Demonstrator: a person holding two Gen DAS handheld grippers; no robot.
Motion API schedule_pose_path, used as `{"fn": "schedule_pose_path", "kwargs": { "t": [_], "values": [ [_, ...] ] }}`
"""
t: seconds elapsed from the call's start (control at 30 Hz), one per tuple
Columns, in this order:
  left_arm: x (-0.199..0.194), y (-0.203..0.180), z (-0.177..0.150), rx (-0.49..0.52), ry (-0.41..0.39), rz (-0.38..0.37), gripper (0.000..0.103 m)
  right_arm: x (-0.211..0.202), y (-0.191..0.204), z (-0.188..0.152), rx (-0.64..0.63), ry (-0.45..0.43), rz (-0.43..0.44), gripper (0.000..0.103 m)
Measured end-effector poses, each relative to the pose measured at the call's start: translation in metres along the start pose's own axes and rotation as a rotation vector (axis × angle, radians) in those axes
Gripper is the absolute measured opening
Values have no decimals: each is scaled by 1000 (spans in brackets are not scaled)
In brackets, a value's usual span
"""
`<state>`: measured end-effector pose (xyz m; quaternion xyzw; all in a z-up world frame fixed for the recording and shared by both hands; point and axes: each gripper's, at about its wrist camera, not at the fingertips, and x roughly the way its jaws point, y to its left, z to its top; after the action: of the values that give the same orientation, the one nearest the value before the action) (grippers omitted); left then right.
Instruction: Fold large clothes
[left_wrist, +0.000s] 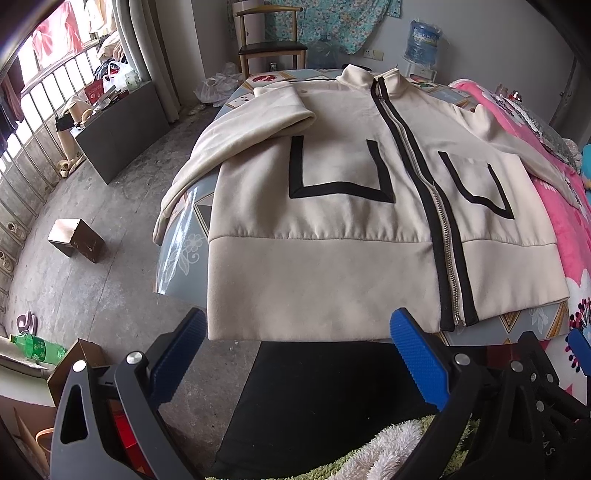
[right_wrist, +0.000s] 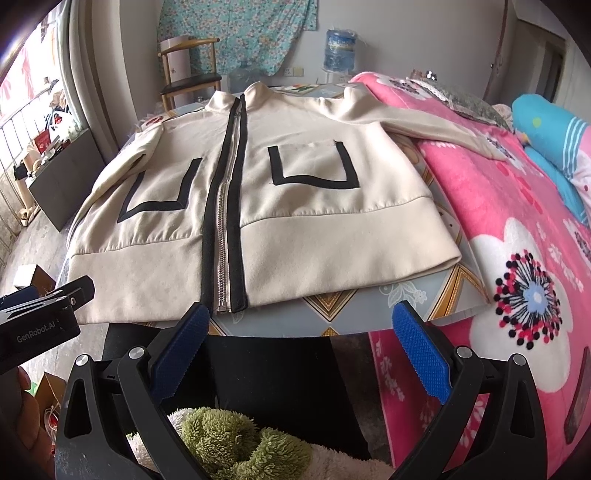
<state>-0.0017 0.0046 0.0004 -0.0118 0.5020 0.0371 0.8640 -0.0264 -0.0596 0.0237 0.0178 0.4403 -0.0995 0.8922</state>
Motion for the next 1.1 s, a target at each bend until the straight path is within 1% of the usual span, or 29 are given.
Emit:
{"fn": "schedule_pose_path", "kwargs": {
  "t": [0.67,1.1],
  "values": [
    [4,-1,1,11,-2,20,98,3,-4,0,24,-1,-3,96],
    [5,-6,1,26,-14,32,98,6,-6,5,14,-4,-6,96]
  ]
}}
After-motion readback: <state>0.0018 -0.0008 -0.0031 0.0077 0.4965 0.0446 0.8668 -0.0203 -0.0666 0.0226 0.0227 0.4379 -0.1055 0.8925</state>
